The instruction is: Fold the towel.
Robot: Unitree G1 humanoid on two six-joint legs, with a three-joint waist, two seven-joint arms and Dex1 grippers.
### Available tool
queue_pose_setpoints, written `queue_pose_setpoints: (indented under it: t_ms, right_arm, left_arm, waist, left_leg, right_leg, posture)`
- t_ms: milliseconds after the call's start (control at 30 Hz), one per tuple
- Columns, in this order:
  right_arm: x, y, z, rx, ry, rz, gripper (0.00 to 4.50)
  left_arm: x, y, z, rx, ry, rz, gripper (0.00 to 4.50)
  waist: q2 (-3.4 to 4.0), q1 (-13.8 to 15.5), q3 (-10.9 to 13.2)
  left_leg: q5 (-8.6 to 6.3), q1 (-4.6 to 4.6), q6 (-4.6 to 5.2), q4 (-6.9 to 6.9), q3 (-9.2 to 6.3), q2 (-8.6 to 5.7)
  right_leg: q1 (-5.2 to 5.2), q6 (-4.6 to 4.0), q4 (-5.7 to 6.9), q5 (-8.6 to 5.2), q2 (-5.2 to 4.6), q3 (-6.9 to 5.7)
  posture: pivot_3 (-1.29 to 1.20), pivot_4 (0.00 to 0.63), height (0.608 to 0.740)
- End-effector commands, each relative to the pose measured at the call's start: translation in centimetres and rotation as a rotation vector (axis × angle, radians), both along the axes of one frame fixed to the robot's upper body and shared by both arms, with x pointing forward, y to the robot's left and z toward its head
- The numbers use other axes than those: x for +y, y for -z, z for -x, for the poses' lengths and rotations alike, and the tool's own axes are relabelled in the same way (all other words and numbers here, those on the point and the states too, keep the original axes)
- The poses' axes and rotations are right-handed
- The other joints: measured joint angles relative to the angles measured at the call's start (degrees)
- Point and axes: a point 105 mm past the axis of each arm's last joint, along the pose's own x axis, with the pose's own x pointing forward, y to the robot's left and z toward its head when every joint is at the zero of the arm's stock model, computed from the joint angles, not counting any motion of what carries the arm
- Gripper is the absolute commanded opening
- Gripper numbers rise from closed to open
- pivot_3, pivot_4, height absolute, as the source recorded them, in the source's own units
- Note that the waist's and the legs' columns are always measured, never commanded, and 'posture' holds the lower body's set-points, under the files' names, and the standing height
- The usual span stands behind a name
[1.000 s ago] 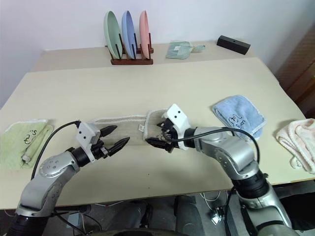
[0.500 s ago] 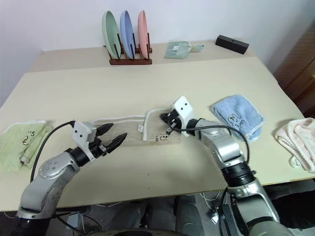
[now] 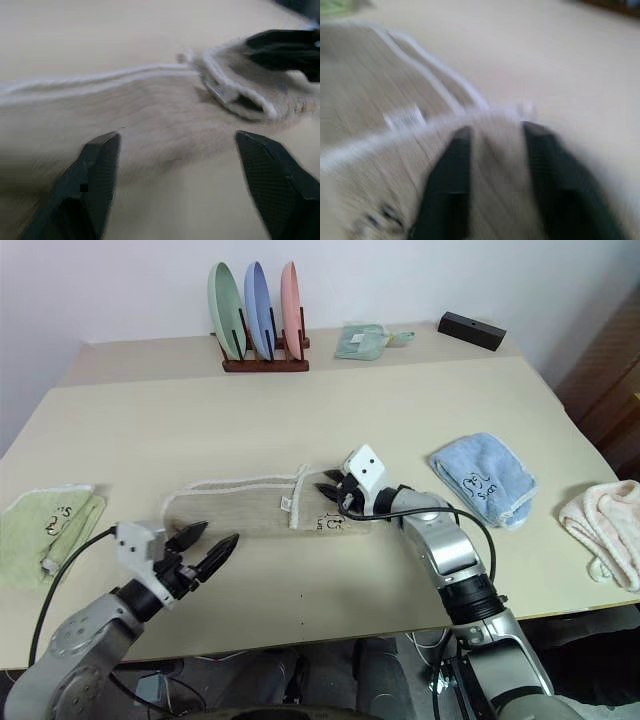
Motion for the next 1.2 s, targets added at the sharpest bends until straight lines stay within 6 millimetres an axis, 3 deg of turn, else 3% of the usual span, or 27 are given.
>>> queue_pose_setpoints:
  t_ms: [33, 100, 133, 233, 367, 533, 667, 800, 900, 1133, 1200]
  right_arm:
    - [1.2, -2.5, 0.9, -0.089, -0.088, -0.011, 3.31]
    - [1.6, -3.1, 1.0, -0.111, -0.101, -0.018, 4.27]
    - [1.7, -3.3, 1.0, -0.121, -0.105, -0.021, 4.44]
    - [2.0, -3.7, 0.8, -0.146, -0.104, -0.021, 4.44]
    - [2.3, -3.9, 0.7, -0.171, -0.108, -0.014, 4.44]
    - [2.6, -4.1, 0.8, -0.187, -0.099, -0.025, 4.44]
    - [2.1, -3.8, 0.7, -0.191, -0.068, -0.014, 4.44]
    - [1.8, -3.7, 0.7, -0.194, -0.048, -0.011, 4.44]
    - [1.6, -3.6, 0.9, -0.198, -0.037, -0.009, 4.5]
    - [1.6, -3.3, 1.4, -0.191, -0.027, -0.009, 4.5]
    - [1.5, -3.1, 1.5, -0.188, -0.027, -0.002, 4.5]
  left_arm:
    - [0.5, -1.1, 1.2, 0.012, -0.072, 0.134, 4.5]
    - [1.2, -0.8, 1.6, 0.055, -0.169, 0.252, 4.5]
    - [1.6, -0.7, 1.7, 0.073, -0.219, 0.312, 4.5]
    - [2.3, -0.2, 1.8, 0.136, -0.336, 0.483, 4.5]
    - [2.8, 1.1, 1.2, 0.229, -0.432, 0.584, 4.5]
    - [4.4, 1.6, -1.3, 0.262, -0.585, 0.814, 4.5]
    - [5.5, 2.1, -2.7, 0.287, -0.662, 0.9, 4.5]
    - [5.1, 1.5, -3.8, 0.284, -0.609, 0.904, 4.5]
    - [4.7, 1.5, -4.6, 0.298, -0.574, 0.885, 3.64]
    - [6.0, -0.1, -4.5, 0.201, -0.573, 0.856, 0.09]
    - [7.0, -1.0, -4.2, 0.14, -0.568, 0.773, 0.04]
  waist:
    - [0.0, 0.0, 0.0]
    - [-0.01, 0.0, 0.0]
    - [-0.01, 0.1, 0.0]
    - [-0.03, 0.1, 0.0]
    - [-0.04, 0.1, 0.0]
    - [-0.07, 0.2, 0.0]
    - [-0.06, 0.1, 0.0]
    - [-0.04, 0.1, 0.0]
    - [-0.04, 0.2, 0.0]
    - [-0.06, 0.1, 0.0]
    - [-0.06, 0.1, 0.0]
  left_leg:
    - [0.0, 0.0, 0.0, 0.0, 0.0, 0.0]
    - [-0.01, 0.01, 0.01, 0.0, 0.0, 0.0]
    - [-0.01, 0.0, 0.01, 0.01, 0.0, 0.0]
    - [0.0, 0.0, 0.0, 0.02, 0.0, 0.0]
    - [0.0, 0.01, -0.01, 0.02, 0.0, 0.0]
    - [0.02, 0.01, -0.04, 0.05, -0.02, -0.01]
    - [0.03, 0.02, -0.07, 0.05, -0.01, -0.01]
    - [0.05, 0.03, -0.1, 0.05, -0.01, -0.01]
    - [0.06, 0.04, -0.11, 0.05, -0.01, -0.01]
    - [0.06, 0.01, -0.12, 0.05, -0.02, -0.01]
    - [0.06, 0.02, -0.12, 0.05, -0.01, -0.01]
  right_leg:
    - [0.01, 0.0, -0.01, 0.0, 0.0, 0.0]
    - [0.03, 0.0, -0.03, 0.0, -0.01, 0.0]
    - [0.02, 0.01, -0.04, 0.0, -0.01, 0.0]
    - [0.02, 0.0, -0.03, 0.0, -0.01, -0.01]
    - [0.03, 0.0, -0.03, 0.0, -0.01, -0.01]
    - [0.04, 0.0, -0.03, 0.0, 0.0, -0.02]
    - [0.02, -0.01, -0.02, 0.01, 0.01, -0.02]
    - [0.03, -0.01, 0.01, 0.01, 0.02, -0.01]
    - [0.03, -0.01, 0.02, 0.01, 0.03, -0.01]
    - [0.01, -0.01, -0.01, 0.01, 0.04, 0.0]
    - [0.01, -0.01, 0.0, 0.01, 0.04, 0.0]
  posture:
    - [0.0, 0.15, 0.74]
    - [0.0, 0.15, 0.74]
    - [0.0, 0.15, 0.74]
    - [0.0, 0.15, 0.74]
    - [0.0, 0.15, 0.74]
    - [0.0, 0.15, 0.74]
    - [0.0, 0.15, 0.74]
    - [0.0, 0.15, 0.74]
    - [0.0, 0.15, 0.74]
    - [0.0, 0.15, 0.74]
    - [0.0, 0.15, 0.74]
